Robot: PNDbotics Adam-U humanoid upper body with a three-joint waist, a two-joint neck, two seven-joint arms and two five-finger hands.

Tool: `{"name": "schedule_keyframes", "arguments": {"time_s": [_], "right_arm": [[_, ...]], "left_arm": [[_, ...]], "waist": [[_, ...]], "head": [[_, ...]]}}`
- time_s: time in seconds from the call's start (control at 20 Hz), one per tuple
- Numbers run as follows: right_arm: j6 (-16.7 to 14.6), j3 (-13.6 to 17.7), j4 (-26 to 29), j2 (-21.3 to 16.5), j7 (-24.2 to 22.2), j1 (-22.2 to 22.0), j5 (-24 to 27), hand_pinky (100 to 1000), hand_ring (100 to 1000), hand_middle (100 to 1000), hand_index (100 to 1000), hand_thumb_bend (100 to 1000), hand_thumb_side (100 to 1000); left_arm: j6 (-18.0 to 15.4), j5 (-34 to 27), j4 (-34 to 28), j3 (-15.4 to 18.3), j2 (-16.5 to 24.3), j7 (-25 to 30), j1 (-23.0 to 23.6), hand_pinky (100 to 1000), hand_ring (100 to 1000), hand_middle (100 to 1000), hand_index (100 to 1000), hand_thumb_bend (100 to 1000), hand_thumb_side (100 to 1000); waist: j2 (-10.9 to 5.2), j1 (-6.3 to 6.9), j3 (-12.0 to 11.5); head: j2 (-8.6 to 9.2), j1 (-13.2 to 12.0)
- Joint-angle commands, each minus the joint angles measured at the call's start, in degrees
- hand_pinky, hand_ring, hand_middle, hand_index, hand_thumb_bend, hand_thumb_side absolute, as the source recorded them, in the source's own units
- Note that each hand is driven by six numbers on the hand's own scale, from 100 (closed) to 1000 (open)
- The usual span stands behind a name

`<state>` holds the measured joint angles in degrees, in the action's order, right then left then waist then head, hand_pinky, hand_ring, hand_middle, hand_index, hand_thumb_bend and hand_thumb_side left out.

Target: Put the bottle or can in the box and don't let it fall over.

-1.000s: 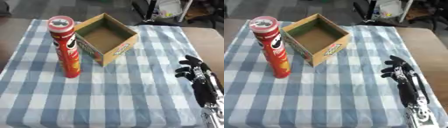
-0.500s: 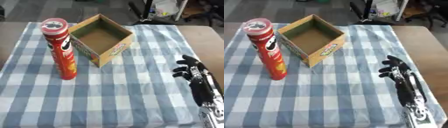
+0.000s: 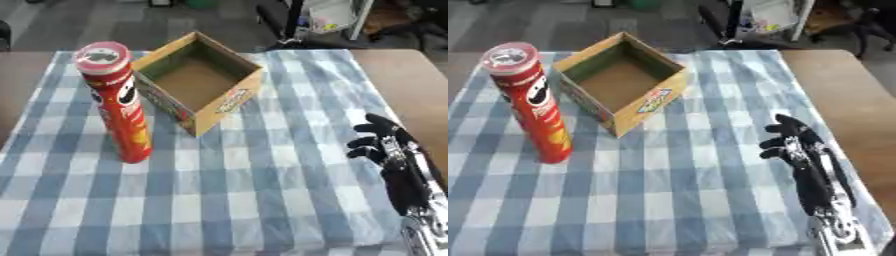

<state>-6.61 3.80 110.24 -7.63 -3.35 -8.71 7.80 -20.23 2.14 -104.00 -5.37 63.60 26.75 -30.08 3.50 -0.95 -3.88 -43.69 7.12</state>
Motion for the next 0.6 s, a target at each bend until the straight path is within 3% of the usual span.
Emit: {"name": "schedule_keyframes", "arguments": {"time_s": [0.05,0.35,0.6], "right_arm": [[-0.01,-0.20,0.23,-1.33,-0.43,-0.08,-0.23,528,583,664,815,100,645],[0.10,-0.45,-0.37,-1.37,-0.80,-0.48,-0.31,527,583,664,815,100,647],[0.10,-0.64,-0.52,-1.45,-1.09,-0.78,-0.39,527,582,664,816,100,646]], "left_arm": [[-0.96,0.33,4.30,-3.72,0.23,7.61,-6.30,798,836,836,925,443,555],[-3.21,7.02,15.23,-8.95,-9.24,23.31,-20.54,781,850,855,944,495,532],[-6.28,14.53,22.82,-12.91,-15.48,25.16,-26.84,777,864,865,950,566,567]], "waist": [[-1.02,0.43,0.24],[-1.55,0.82,0.45],[-1.73,0.87,0.86]], "head": [[0.09,-0.32],[-0.12,-0.50],[-0.21,-1.08]]}}
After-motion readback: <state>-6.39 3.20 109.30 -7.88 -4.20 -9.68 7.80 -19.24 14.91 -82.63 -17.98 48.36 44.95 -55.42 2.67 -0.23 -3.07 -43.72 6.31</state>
